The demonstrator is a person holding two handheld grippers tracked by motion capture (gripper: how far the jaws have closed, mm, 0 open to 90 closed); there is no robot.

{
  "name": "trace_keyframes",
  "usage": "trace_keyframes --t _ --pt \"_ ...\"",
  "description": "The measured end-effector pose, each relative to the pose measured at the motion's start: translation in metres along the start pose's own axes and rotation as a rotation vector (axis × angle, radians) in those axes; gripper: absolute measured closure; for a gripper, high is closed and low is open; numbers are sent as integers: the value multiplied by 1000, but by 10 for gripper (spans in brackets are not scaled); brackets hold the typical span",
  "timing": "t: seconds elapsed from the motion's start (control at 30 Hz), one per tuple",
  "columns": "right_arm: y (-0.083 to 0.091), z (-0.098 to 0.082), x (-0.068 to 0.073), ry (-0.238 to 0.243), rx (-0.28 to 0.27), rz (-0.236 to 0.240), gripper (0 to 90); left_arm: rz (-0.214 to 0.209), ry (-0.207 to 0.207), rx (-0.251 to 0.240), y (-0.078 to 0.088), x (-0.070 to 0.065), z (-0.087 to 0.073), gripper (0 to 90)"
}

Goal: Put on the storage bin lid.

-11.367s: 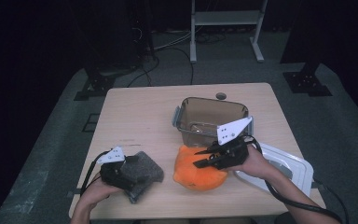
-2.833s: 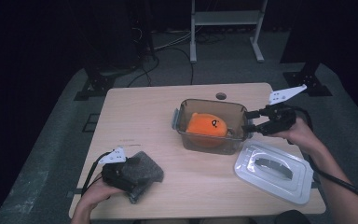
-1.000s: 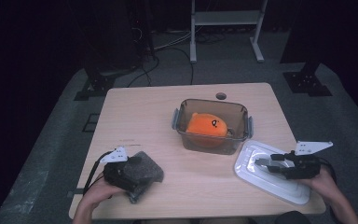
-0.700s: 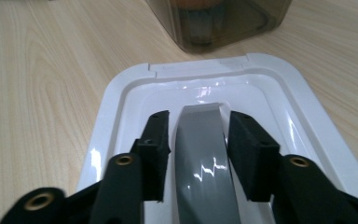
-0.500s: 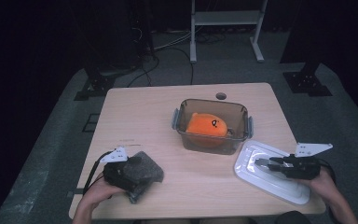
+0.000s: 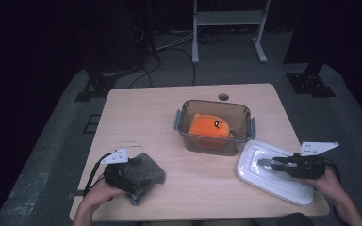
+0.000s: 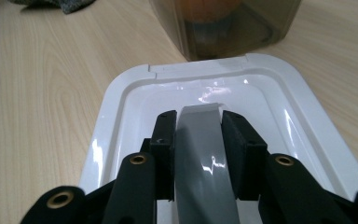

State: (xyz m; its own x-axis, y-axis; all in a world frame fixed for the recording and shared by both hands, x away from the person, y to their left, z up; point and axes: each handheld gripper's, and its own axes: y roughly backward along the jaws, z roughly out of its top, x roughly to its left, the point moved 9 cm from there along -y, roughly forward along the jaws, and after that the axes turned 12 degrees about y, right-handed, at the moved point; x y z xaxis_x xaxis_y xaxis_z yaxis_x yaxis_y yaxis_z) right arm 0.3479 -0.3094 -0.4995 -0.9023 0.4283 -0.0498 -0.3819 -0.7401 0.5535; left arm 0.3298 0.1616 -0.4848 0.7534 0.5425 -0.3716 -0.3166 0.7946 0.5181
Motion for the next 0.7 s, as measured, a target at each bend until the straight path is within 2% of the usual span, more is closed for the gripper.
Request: trace_keyframes --t 0.27,0.53,0.7 --pt "13 13 0 15 -19 3 661 1 -1 1 0 0 0 29" --pt "32 21 3 31 -6 3 662 0 2 2 0 0 0 29" --pt "49 28 9 46 12 -5 662 1 -1 2 0 0 0 29"
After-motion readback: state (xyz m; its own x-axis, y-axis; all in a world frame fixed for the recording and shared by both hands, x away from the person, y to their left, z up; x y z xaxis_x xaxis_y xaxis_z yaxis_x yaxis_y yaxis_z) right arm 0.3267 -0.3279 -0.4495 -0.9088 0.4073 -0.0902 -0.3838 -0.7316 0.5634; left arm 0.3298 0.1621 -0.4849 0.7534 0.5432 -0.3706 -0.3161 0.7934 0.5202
